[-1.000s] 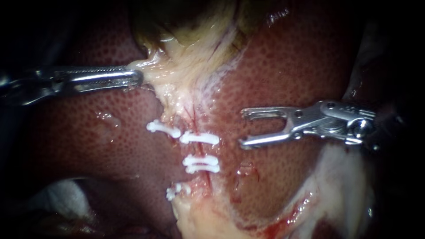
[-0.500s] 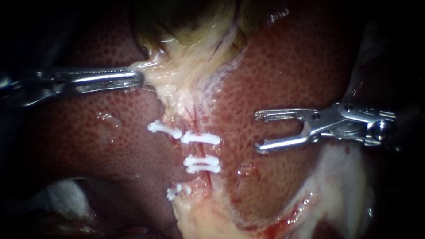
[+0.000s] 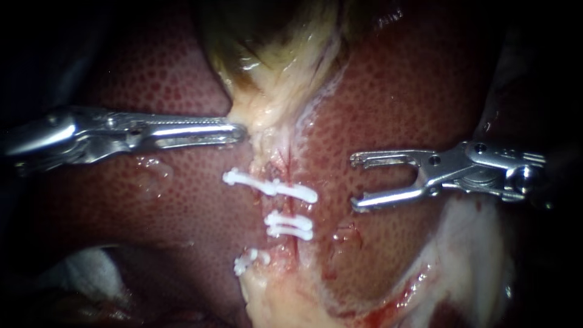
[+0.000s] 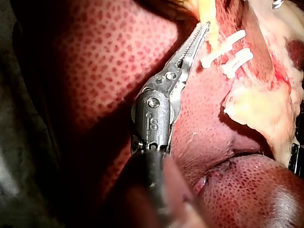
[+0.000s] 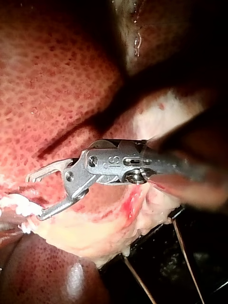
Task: Going back third clip right tube
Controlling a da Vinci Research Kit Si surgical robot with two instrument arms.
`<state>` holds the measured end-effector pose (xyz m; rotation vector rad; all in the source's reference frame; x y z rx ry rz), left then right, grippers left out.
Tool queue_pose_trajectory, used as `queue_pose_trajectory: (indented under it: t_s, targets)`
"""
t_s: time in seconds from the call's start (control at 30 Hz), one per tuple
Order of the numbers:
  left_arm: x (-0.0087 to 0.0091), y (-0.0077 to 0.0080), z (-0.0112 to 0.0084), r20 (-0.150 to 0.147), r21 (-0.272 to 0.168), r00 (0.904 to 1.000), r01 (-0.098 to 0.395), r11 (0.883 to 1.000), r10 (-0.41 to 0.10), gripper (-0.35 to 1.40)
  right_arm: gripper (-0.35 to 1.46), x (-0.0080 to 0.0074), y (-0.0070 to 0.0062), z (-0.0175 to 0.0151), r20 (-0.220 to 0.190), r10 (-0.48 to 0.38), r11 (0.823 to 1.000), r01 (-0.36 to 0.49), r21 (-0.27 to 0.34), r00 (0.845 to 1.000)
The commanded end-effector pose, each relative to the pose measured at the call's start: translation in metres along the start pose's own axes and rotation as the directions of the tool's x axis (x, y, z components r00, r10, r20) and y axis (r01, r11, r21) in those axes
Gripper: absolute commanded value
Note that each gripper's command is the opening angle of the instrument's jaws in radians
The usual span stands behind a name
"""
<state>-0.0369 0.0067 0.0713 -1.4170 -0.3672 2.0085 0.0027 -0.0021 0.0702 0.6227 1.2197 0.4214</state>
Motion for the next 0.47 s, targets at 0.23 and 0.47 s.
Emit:
queue_pose_trajectory:
  t_s: [0.23,0.47]
  targets:
    - [-0.0007,0.0002,0.0016,0.010,-0.014,0.9999,0.006,1.000,-0.006,-0.35,0.50,0.0000,-0.0001,0.0000,0.000,0.000,1.000,0.000,0.001,1.000]
    - [-0.0007,0.0001,0.0015,0.010,-0.015,0.9999,0.006,1.000,-0.005,-0.35,0.50,0.0000,-0.0002,0.0001,0.000,0.000,1.000,0.000,0.004,1.000]
